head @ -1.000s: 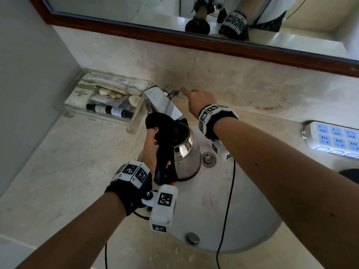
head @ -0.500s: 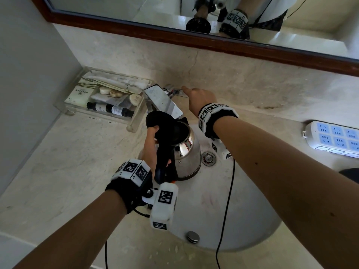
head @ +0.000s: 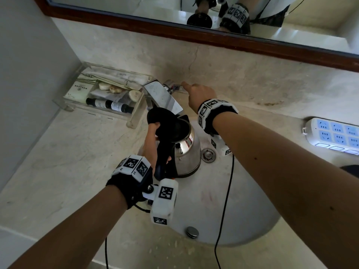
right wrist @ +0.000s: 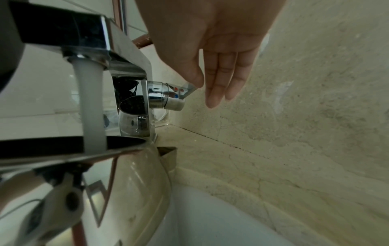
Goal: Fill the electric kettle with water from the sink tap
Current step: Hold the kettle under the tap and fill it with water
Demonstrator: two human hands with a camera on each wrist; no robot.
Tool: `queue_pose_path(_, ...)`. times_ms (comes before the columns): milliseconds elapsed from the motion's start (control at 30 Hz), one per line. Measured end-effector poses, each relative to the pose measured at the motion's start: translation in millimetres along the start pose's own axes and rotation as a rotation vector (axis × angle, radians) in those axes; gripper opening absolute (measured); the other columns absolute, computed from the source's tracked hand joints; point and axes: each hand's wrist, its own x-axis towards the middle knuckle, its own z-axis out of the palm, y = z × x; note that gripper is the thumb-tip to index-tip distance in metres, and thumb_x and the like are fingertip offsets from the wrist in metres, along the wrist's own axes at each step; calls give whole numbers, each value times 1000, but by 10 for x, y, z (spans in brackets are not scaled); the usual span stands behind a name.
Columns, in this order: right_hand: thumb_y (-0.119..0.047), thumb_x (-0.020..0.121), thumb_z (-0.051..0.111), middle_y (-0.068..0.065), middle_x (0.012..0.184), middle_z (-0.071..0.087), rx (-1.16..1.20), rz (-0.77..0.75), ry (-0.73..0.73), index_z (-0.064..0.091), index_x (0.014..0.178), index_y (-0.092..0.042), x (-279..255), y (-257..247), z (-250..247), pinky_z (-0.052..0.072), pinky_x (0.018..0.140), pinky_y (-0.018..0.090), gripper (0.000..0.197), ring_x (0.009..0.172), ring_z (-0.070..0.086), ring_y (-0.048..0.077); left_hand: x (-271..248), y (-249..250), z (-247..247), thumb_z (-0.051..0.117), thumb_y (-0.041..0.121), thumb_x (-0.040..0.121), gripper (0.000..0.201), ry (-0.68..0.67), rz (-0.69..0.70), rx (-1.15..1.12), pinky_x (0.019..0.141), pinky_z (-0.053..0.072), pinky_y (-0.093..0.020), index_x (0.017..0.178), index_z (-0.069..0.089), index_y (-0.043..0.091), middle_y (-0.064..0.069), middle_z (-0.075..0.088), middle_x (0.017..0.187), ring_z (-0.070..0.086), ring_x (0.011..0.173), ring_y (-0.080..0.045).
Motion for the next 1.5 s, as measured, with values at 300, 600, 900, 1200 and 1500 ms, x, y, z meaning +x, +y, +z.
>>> queue_pose_path(300, -4, 93, 45, 15, 123, 60, 1, 4, 0, 33, 144, -20, -2, -5, -2, 50, 82, 38, 55, 109, 60, 33, -4, 31, 40, 50, 67, 70, 73, 13, -25, -19, 41, 41, -20, 105, 52, 4, -12, 51, 70, 50, 46, -20)
queue_pose_path(600, -5, 94, 44, 15, 123, 60, 4, 8, -3, 32, 145, -21, -7, -3, -7, 49, 83, 38, 56, 110, 60, 32, -2, 19, 43, 48, 67, 80, 71, 25, -4, 7, 42, 42, -19, 109, 54, 3, -14, 53, 75, 52, 45, -19)
queue_pose_path(900, -6, 93, 46, 16, 125, 59, 6, 3, -3, 31, 146, -20, -11, -9, -5, 50, 85, 39, 56, 112, 59, 34, -11, 2, 20, 51, 69, 66, 78, -9, 23, 38, 46, 44, -25, 108, 54, 4, -16, 54, 86, 55, 53, -23)
queue_pose_path(1200, -3, 93, 44, 16, 125, 59, 4, 12, -7, 32, 146, -20, -2, -21, -9, 50, 84, 38, 57, 111, 60, 33, -1, -10, 6, 54, 72, 55, 103, 29, 29, 24, 49, 45, -26, 123, 61, -6, -19, 58, 90, 55, 55, -26)
queue_pose_path(1500, -3, 93, 44, 16, 124, 59, 13, 13, -5, 31, 146, -20, -13, -18, -14, 49, 84, 38, 57, 111, 60, 33, 43, -20, 6, 49, 66, 68, 81, 20, 22, 38, 46, 45, -24, 113, 60, 0, -20, 58, 90, 55, 50, -24)
